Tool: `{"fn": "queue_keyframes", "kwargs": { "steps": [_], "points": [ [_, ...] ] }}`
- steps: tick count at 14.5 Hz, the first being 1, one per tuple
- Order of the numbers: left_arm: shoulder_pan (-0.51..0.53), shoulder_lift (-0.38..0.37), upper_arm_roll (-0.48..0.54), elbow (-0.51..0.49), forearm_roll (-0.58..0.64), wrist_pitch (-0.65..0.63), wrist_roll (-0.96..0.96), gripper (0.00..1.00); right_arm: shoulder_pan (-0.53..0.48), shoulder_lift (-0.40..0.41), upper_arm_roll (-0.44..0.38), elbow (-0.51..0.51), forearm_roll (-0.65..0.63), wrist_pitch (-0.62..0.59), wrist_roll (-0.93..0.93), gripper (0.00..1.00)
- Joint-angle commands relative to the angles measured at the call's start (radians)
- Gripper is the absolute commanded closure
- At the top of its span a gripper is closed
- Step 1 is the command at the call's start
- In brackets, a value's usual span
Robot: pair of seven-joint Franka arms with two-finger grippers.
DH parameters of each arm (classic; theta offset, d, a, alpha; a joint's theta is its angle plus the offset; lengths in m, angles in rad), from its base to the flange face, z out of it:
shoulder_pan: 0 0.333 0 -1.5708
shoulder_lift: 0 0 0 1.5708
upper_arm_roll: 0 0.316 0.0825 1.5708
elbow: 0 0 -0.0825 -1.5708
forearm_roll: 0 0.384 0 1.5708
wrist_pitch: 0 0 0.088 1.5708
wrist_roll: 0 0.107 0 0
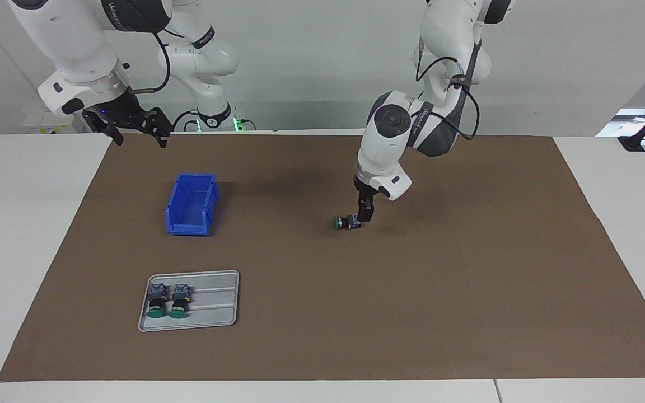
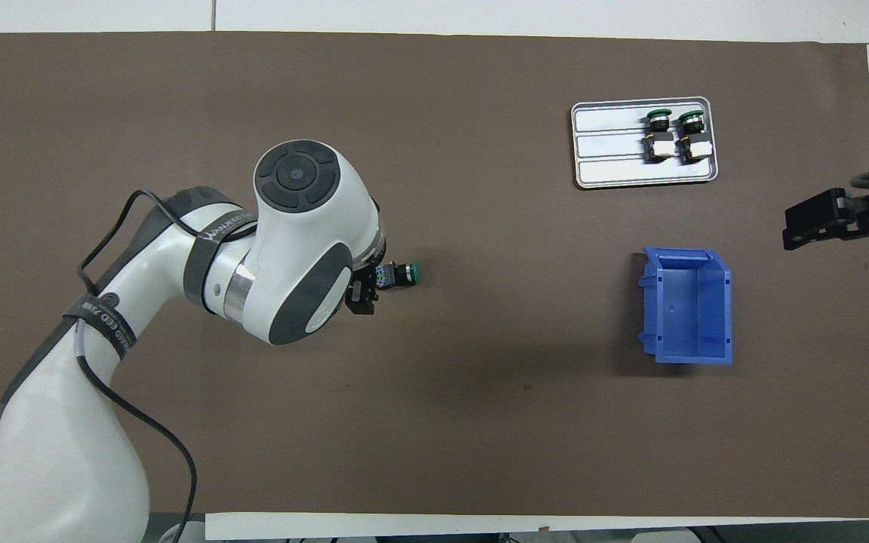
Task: Place and press button with both arms
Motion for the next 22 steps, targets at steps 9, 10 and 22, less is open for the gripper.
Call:
{"fn": "queue_keyframes", "kwargs": {
  "steps": [9,10,22],
  "points": [
    [-0.065,0.099,0.021,-0.004,0.01,0.122,-0.069,0.01,-0.002,-0.013,-0.002,-0.015,0.003,0.003,-0.022,0.0],
    [-0.063,0.104,0.021,-0.005,0.01,0.127,-0.078,0.01,-0.002,-0.013,-0.002,-0.015,0.003,0.003,-0.022,0.0],
    [-0.06,0.116,0.022,-0.044,0.01,0.182,-0.096,0.2,-0.002,-0.013,-0.002,-0.015,0.003,0.003,-0.022,0.0]
  ]
}}
